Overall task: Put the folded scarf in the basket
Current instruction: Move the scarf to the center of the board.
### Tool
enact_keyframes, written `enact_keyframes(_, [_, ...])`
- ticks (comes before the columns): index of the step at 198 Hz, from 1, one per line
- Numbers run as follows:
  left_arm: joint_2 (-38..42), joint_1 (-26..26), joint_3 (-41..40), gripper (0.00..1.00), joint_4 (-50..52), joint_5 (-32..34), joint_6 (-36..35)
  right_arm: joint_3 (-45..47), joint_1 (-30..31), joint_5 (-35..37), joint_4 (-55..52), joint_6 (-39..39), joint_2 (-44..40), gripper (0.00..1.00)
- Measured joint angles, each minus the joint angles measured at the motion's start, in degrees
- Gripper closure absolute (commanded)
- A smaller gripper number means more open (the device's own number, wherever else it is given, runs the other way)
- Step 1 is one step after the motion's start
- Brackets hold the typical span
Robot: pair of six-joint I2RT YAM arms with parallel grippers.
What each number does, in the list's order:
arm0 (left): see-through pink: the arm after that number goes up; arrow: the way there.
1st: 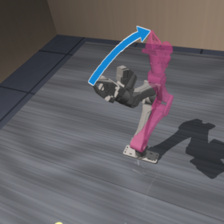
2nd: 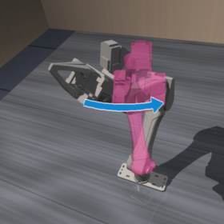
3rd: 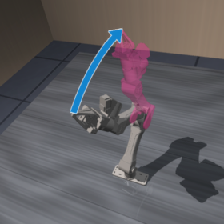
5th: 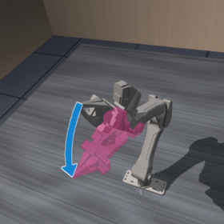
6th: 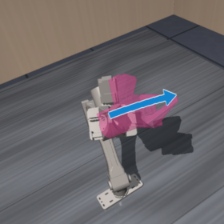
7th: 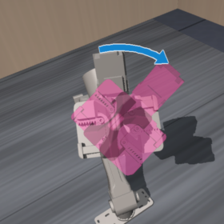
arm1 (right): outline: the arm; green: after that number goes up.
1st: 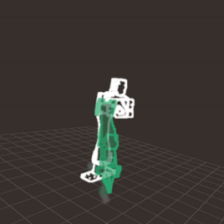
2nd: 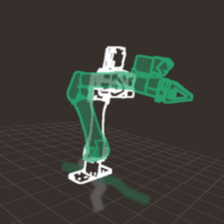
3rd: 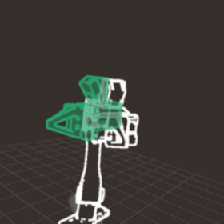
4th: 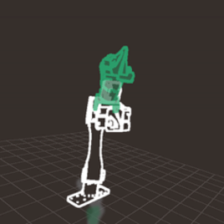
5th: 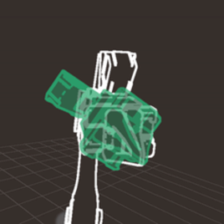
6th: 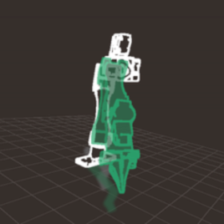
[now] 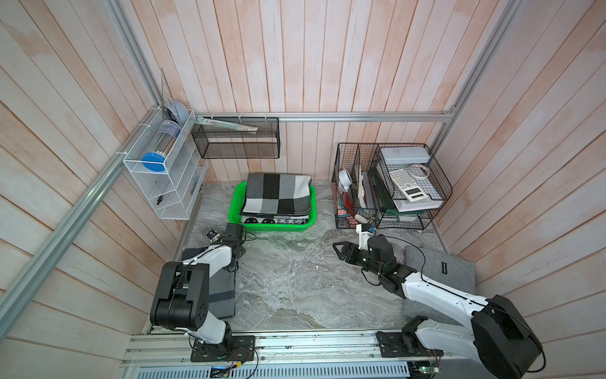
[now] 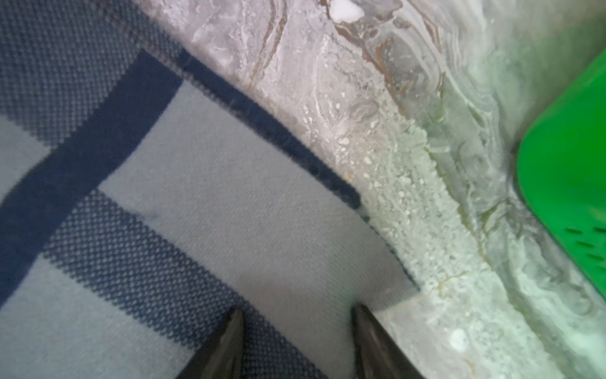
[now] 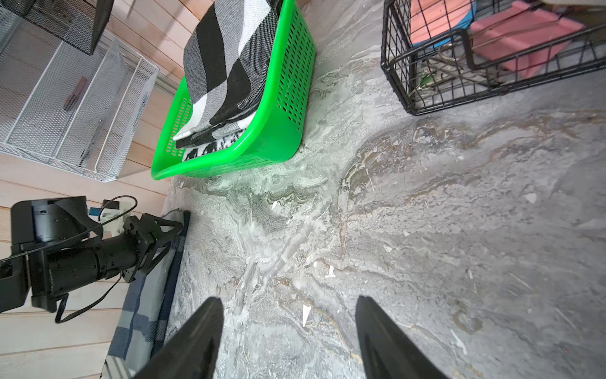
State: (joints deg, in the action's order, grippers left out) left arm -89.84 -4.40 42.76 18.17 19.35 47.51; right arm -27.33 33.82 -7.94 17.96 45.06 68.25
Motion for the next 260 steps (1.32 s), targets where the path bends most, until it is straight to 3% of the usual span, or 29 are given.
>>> enact_keyframes(20, [-0.07,-0.04,0.00,0.94,-1.03,-1.03,-0.39,0.09,0.00,0.20,-0.11,0.33,0.13,0.31])
enact_keyframes(30, [-0.07,-0.42,0.00,1.00,-1.57,-1.60,-0.55,0.09,0.00,0.24,-0.24,0.37,0.13,0.31])
enact_keyframes(75, [0.20,-6.43,-0.02,1.00,-2.10,-3.23,-1.42,0.55,0.00,0.59,-1.68,0.39,-0.07,0.31])
enact_keyframes(151, [10.38,-29.40,-4.28,1.00,2.58,-5.64,1.25,3.85,-0.31,1.36,-3.26,0.37,-5.07,0.31])
enact_keyframes(194, [12.57,-40.52,-5.16,1.00,-2.69,-9.03,0.55,6.40,-1.95,1.49,-3.54,0.37,-7.37,0.30])
enact_keyframes(202, [12.24,-41.92,-5.16,0.87,-4.39,-10.05,-0.07,6.80,-2.36,1.49,-3.67,0.35,-7.74,0.30])
enact_keyframes(211, [11.89,-43.15,-5.16,0.46,-6.16,-11.10,-1.33,7.06,-2.75,1.49,-4.11,0.33,-8.17,0.30])
enact_keyframes(214, [11.80,-43.50,-5.16,0.38,-6.69,-11.43,-1.33,7.13,-2.89,1.46,-4.20,0.33,-8.31,0.29])
enact_keyframes(233, [11.82,-44.83,-5.18,0.18,-10.08,-13.05,-2.78,7.37,-3.23,1.22,-4.37,0.09,-8.83,0.28])
enact_keyframes(249, [12.76,-44.89,-5.62,0.07,-12.70,-13.29,-3.50,7.37,-3.23,0.39,-4.33,-0.48,-8.50,0.28])
enact_keyframes(260, [14.45,-44.89,-6.49,0.05,-13.99,-12.79,-4.37,7.08,-3.23,-0.44,-4.35,-0.92,-7.21,0.28])
